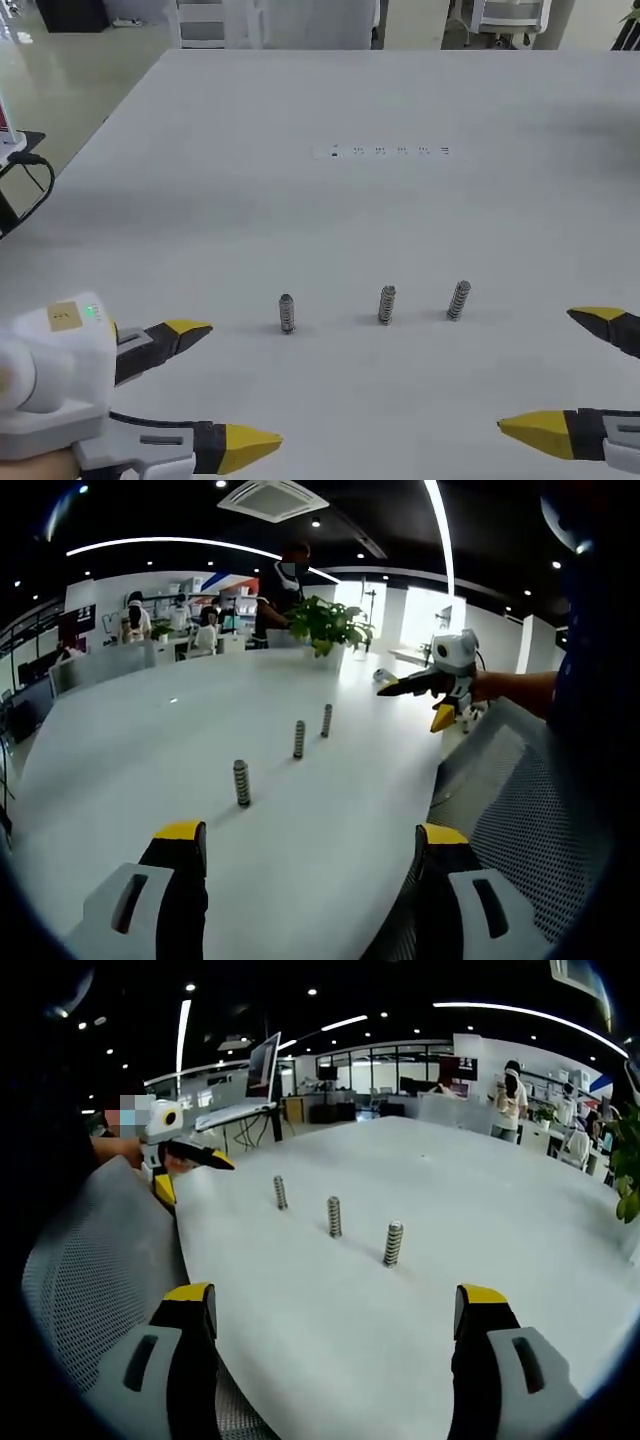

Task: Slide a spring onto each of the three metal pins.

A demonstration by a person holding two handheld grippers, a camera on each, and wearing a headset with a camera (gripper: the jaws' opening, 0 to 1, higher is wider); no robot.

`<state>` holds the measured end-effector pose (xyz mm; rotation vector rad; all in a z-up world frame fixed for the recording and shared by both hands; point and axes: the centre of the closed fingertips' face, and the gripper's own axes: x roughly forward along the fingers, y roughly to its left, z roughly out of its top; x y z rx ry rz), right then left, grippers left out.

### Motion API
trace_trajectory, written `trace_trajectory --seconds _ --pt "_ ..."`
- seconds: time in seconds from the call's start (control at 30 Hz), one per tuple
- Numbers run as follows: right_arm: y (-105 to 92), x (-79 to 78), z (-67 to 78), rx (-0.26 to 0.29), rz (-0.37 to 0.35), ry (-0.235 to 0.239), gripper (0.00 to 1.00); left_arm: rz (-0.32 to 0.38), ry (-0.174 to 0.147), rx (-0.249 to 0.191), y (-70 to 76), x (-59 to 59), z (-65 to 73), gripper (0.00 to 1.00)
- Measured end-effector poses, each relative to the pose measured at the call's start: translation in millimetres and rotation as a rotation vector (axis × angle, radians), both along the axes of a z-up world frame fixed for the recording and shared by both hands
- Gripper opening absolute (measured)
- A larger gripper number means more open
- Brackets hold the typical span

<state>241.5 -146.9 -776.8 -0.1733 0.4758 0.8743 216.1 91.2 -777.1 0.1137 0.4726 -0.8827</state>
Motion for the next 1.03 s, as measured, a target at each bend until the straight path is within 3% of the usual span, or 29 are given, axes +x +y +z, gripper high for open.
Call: trace_trajectory --seconds 0.33,1.03 --pt "0.1 2.4 2.6 -0.001 -0.003 -0.005 0.99 0.027 -0.001 -0.015 2.7 2.8 0.1 0.91" --pt "0.3 -0.5 0.4 -0.015 -0.009 0.006 0.99 0.035 0.015 -0.027 4.1 1.9 -4.0 0.98"
